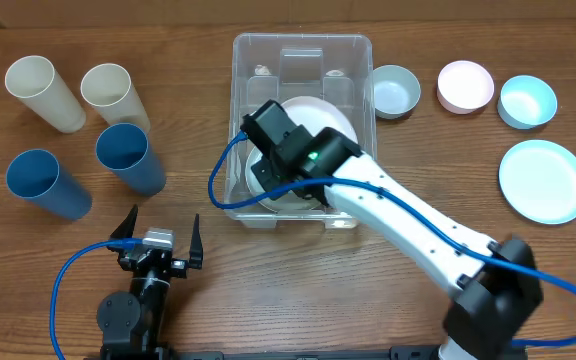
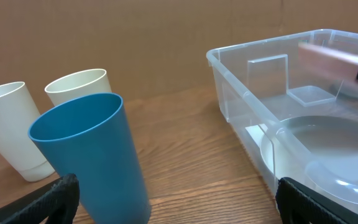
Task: Pack container
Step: 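Carry the pink plate into the bin onto the white plate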
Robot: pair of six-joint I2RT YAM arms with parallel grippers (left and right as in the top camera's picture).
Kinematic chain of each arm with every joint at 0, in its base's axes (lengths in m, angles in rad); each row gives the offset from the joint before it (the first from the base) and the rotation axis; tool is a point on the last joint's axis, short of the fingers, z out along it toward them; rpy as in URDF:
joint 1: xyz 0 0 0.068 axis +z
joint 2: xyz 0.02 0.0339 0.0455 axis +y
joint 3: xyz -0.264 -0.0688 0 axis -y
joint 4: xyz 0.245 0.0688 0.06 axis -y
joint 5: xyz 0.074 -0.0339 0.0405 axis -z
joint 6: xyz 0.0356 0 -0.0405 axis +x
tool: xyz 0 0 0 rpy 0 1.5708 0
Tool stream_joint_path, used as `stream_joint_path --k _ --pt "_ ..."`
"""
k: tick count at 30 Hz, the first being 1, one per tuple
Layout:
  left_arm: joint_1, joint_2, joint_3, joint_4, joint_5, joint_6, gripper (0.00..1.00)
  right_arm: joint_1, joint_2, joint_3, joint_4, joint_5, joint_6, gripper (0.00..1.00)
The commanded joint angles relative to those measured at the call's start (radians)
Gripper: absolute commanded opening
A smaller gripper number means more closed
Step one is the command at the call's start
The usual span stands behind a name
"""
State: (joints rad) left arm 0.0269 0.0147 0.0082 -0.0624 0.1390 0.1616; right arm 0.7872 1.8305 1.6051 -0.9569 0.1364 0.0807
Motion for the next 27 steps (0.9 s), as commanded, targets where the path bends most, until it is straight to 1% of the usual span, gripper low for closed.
stream_joint_path --k 1,10,17,18,19,20,23,27 --pt "0.005 -0.010 -0.003 -0.001 0.008 0.018 1.00 0.004 0.011 0.030 0.034 -0.056 -0.007 0.04" --pt "0.005 -0.010 -0.003 -0.001 0.008 0.018 1.00 0.004 0.013 0.029 0.096 -0.112 -0.006 0.04" --pt "0.005 -0.010 -0.003 -0.001 0.008 0.018 1.00 0.004 0.013 0.029 0.106 -0.116 -0.003 0.04" --pt "0.005 -0.010 -0.003 -0.001 0.008 0.018 1.00 0.004 0.013 0.029 0.105 -0.116 -0.003 0.09" --pt "0.005 -0.010 -0.003 -0.001 0.008 0.018 1.00 0.004 0.013 0.029 0.105 -0.116 -0.003 0.25" --pt "0.005 -0.010 -0.003 -0.001 0.008 0.018 1.00 0.004 0.013 0.029 0.104 -0.116 -0.003 0.34" --pt "0.005 -0.010 -0.003 -0.001 0.008 0.018 1.00 0.004 0.013 0.029 0.103 -0.116 -0.003 0.41" --pt "0.005 -0.010 -0.003 -0.001 0.008 0.018 1.00 0.004 0.013 0.029 0.103 -0.116 -0.003 0.41"
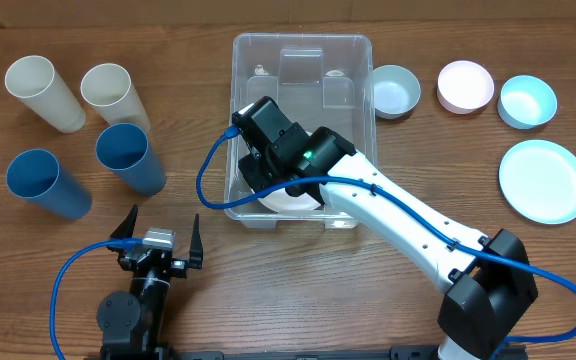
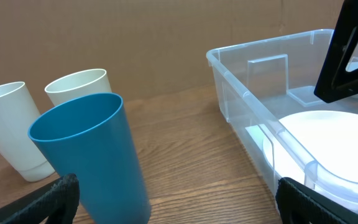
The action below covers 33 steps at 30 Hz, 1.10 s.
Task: Pack container
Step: 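Carry the pink plate into the bin onto the white plate, then release the pink plate and move the right gripper to the light-blue plate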
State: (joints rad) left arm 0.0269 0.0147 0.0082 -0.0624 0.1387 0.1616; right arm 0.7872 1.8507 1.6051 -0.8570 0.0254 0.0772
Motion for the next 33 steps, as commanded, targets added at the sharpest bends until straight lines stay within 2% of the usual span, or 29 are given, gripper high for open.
stream_joint_path --k 1,4,7,10,13,15,17,19,22,27,33 --pt "0.005 -0.010 -0.003 -0.001 0.008 0.018 1.00 0.004 -0.007 0.029 0.003 -0.005 0.000 0.41" --pt "0.005 -0.010 -0.003 -0.001 0.008 0.018 1.00 0.003 -0.007 0.029 0.004 0.003 0.000 0.41" --pt "0.005 -0.010 -0.003 -0.001 0.008 0.018 1.00 -0.003 -0.016 0.063 -0.013 0.011 0.002 0.49" --pt "0.005 -0.010 -0.003 -0.001 0.008 0.018 1.00 -0.038 -0.026 0.191 -0.125 0.066 0.052 0.55" --pt "0.005 -0.010 -0.003 -0.001 0.008 0.018 1.00 -0.127 -0.027 0.356 -0.280 0.145 0.136 0.62" --pt "0.005 -0.010 -0.003 -0.001 0.008 0.018 1.00 -0.194 -0.027 0.402 -0.333 0.167 0.184 0.68" --pt "0.005 -0.010 -0.003 -0.001 0.008 0.018 1.00 -0.307 -0.027 0.422 -0.392 0.169 0.265 0.75" --pt "0.005 -0.010 -0.003 -0.001 0.008 0.018 1.00 -0.450 -0.027 0.417 -0.462 0.167 0.371 0.75" --pt "0.005 -0.010 -0.003 -0.001 0.008 0.018 1.00 -0.631 -0.026 0.414 -0.531 0.167 0.456 0.76" --pt "0.005 -0.010 -0.003 -0.001 0.008 0.018 1.00 -0.960 -0.025 0.402 -0.572 0.154 0.508 0.79" --pt "0.005 -0.010 -0.003 -0.001 0.008 0.018 1.00 -1.240 -0.024 0.259 -0.522 0.157 0.552 0.79"
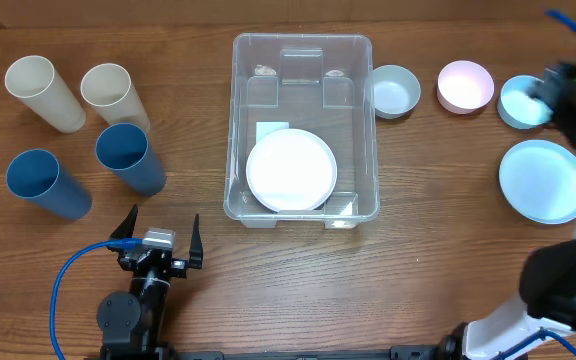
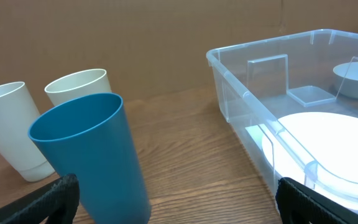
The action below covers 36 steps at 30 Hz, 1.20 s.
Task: Pack container
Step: 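Release the pink plate and move the right gripper to the light-blue plate, then grasp the rim of the light-blue plate with the right gripper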
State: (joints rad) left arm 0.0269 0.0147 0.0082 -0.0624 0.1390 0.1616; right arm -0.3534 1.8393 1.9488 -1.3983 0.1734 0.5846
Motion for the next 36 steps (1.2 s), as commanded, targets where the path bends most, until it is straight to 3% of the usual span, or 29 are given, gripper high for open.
stream_joint_path --k 1,10,21,27,31,36 --pt "0.005 -0.010 -0.003 -0.001 0.008 0.018 1.00 -0.147 -0.013 -0.132 0.036 0.006 0.045 0.80" --pt "0.005 -0.010 -0.003 -0.001 0.008 0.018 1.00 -0.375 -0.013 -0.434 0.204 -0.020 0.027 0.78" --pt "0.005 -0.010 -0.003 -0.001 0.008 0.018 1.00 -0.399 -0.013 -0.684 0.457 -0.017 0.010 0.71" --pt "0.005 -0.010 -0.003 -0.001 0.008 0.018 1.00 -0.399 -0.013 -0.754 0.558 -0.064 0.010 0.57" --pt "0.005 -0.010 -0.003 -0.001 0.008 0.018 1.00 -0.397 -0.012 -0.755 0.585 -0.071 0.010 0.43" --pt "0.005 -0.010 -0.003 -0.001 0.008 0.018 1.00 -0.397 -0.010 -0.765 0.610 -0.071 0.010 0.41"
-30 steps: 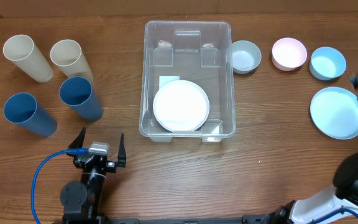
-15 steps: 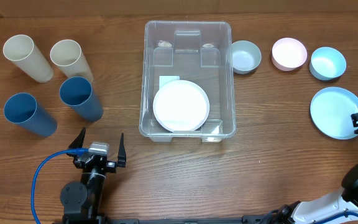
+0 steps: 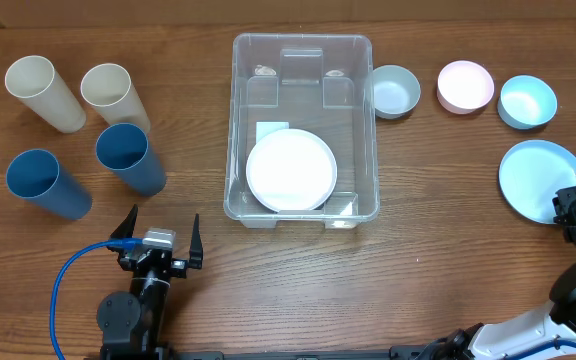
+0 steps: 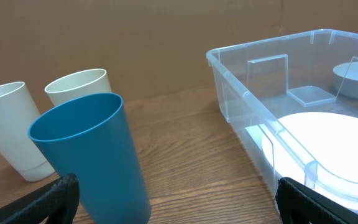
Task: Pack container
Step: 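Grasp the rim of the light-blue plate with the right gripper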
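Note:
The clear plastic container (image 3: 303,50) stands mid-table with a white plate (image 3: 291,170) lying flat in its near end. In the left wrist view the container (image 4: 253,93) is on the right, and the white plate (image 4: 328,143) shows through its wall. My left gripper (image 3: 161,232) rests open at the near left, with nothing between its fingers (image 4: 48,199). My right gripper sits at the far right edge, just beside the light blue plate (image 3: 538,178). Its jaws are hidden.
Two cream cups (image 3: 43,92) (image 3: 111,92) and two blue cups (image 3: 128,155) (image 3: 46,183) stand to the left of the container. A grey-blue bowl (image 3: 395,90), a pink bowl (image 3: 465,85) and a light blue bowl (image 3: 527,100) line up on its right.
My right arm has moved from beside the light blue bowl at the far right to the near edge of the light blue plate. Everything else is unchanged.
My right gripper was inside the container with the white plate tilted. Then it was lower there, with the plate lying flat. Later the plate lay alone in the container and the arm was far right, now beside the light blue plate.

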Robot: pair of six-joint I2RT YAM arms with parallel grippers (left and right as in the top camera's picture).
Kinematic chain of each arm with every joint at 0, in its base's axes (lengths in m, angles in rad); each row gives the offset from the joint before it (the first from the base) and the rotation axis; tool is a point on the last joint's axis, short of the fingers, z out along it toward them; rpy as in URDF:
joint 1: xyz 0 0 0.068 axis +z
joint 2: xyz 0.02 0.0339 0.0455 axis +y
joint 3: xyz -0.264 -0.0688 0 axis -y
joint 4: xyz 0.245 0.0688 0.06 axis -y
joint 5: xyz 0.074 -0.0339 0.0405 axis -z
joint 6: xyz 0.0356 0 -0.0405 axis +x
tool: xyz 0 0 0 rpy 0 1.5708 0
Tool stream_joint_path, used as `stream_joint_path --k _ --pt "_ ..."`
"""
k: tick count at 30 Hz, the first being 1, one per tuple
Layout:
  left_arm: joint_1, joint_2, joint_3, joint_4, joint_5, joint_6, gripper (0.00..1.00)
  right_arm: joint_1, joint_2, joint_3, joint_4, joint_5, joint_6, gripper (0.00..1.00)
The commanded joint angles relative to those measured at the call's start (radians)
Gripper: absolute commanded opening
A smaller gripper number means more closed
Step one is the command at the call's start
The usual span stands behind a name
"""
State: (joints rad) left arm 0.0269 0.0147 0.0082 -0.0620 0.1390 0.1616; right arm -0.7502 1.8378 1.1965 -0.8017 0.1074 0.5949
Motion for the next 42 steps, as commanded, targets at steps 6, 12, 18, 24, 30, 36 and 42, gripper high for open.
stream_joint_path --k 6,12,18,24,30,36,42 --pt "0.005 -0.010 -0.003 -0.001 0.008 0.018 1.00 0.005 -0.006 -0.058 0.062 -0.009 0.000 0.42" --pt "0.005 -0.010 -0.003 -0.001 0.008 0.018 1.00 0.005 -0.006 -0.113 0.121 -0.047 0.001 0.29" --pt "0.005 -0.010 -0.003 -0.001 0.008 0.018 1.00 0.005 -0.006 -0.114 0.132 -0.048 0.000 0.04" --pt "0.005 -0.010 -0.003 -0.001 0.008 0.018 1.00 0.031 -0.007 -0.111 0.104 -0.166 -0.027 0.04" --pt "0.005 -0.010 -0.003 -0.001 0.008 0.018 1.00 0.143 -0.032 -0.107 0.061 -0.269 -0.027 0.04" --pt "0.005 -0.010 -0.003 -0.001 0.008 0.018 1.00 0.269 -0.122 -0.083 0.037 -0.329 -0.072 0.04" --pt "0.005 -0.010 -0.003 -0.001 0.008 0.018 1.00 0.297 -0.261 -0.013 -0.027 -0.383 -0.081 0.04"
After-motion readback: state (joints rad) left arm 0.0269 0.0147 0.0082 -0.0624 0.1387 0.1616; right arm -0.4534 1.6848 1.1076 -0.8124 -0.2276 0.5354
